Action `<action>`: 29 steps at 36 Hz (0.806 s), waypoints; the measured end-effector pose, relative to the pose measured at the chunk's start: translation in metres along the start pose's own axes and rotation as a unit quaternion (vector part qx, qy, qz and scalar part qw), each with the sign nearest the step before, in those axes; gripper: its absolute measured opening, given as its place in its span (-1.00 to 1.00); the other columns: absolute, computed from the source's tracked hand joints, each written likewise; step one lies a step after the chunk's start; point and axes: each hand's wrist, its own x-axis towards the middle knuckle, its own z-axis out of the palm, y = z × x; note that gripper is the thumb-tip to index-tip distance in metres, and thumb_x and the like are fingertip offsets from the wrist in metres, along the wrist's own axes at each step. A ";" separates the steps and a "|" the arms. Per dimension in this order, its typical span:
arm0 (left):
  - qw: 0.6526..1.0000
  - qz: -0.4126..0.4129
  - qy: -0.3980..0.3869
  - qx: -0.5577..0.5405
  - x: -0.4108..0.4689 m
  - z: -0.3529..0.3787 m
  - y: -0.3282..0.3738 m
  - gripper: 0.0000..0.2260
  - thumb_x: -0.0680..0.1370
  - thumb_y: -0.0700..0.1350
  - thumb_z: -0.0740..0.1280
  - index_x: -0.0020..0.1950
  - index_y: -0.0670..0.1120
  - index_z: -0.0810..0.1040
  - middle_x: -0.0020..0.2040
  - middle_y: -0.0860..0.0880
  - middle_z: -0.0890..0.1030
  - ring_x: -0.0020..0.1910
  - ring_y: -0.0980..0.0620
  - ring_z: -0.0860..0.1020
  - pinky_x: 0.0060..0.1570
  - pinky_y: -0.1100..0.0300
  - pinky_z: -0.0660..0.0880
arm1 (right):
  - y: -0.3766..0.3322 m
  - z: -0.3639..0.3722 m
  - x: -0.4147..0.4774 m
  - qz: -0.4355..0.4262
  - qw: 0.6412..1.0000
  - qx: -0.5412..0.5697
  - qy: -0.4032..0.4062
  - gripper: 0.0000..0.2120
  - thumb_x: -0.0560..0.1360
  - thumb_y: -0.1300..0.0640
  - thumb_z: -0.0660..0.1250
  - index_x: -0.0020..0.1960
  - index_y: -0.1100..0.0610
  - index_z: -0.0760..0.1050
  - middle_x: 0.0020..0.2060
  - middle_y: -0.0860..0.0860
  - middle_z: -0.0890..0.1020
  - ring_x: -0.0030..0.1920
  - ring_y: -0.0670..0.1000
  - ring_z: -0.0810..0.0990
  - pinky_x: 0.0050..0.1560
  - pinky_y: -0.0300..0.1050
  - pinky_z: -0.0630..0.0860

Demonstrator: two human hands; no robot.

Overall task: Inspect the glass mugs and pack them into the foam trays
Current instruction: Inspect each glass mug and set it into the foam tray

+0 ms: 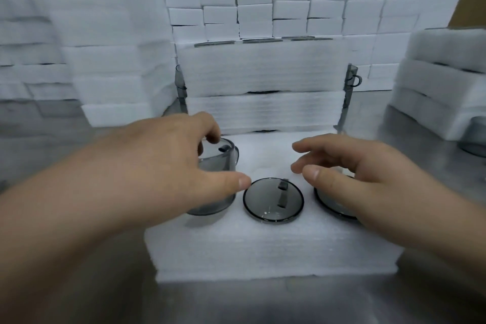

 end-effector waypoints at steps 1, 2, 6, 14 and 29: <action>1.000 0.009 -0.009 0.025 -0.002 -0.001 0.001 -0.28 -0.13 0.53 -0.15 -0.04 0.35 0.20 -0.07 0.31 0.37 -0.18 0.29 0.39 -0.16 0.22 0.35 | 0.000 0.000 0.000 0.002 1.000 -0.004 -0.003 -0.68 0.24 -0.30 0.22 -0.04 -0.28 0.47 -0.13 -0.40 0.59 -0.21 -0.17 0.60 -0.21 -0.47 0.43; 0.998 0.019 -0.018 0.049 -0.004 -0.002 0.001 -0.27 -0.13 0.53 -0.18 0.02 0.41 0.13 -0.05 0.33 0.34 -0.17 0.27 0.38 -0.13 0.21 0.35 | 0.000 0.000 0.000 0.004 1.000 -0.006 -0.005 -0.73 0.27 -0.24 0.23 -0.05 -0.28 0.47 -0.13 -0.40 0.59 -0.22 -0.15 0.60 -0.22 -0.45 0.44; 0.992 0.042 -0.053 0.105 -0.007 -0.002 -0.004 -0.16 -0.14 0.52 -0.25 0.16 0.48 -0.08 -0.05 0.40 0.23 -0.12 0.22 0.34 -0.02 0.23 0.35 | 0.000 0.000 0.000 0.006 1.000 -0.013 -0.010 -0.76 0.28 -0.20 0.22 -0.05 -0.28 0.46 -0.14 -0.42 0.58 -0.27 -0.08 0.61 -0.29 -0.42 0.45; 0.990 0.035 -0.069 0.115 -0.006 -0.002 -0.002 -0.26 -0.10 0.50 -0.25 0.06 0.44 0.03 -0.03 0.33 0.27 -0.08 0.22 0.37 0.01 0.21 0.39 | 0.000 0.000 0.000 0.004 1.000 -0.014 -0.014 -0.72 0.27 -0.21 0.22 -0.04 -0.25 0.49 -0.11 -0.43 0.57 -0.17 -0.19 0.60 -0.13 -0.40 0.45; 0.993 0.031 -0.106 0.033 -0.006 -0.001 0.000 -0.38 -0.03 0.52 -0.03 -0.01 0.39 0.09 -0.09 0.26 0.48 -0.14 0.25 0.48 -0.04 0.15 0.48 | -0.001 0.000 0.001 -0.007 0.998 -0.056 -0.011 -0.79 0.28 -0.25 0.19 -0.11 -0.33 0.46 -0.10 -0.48 0.54 -0.07 -0.36 0.53 -0.13 -0.48 0.40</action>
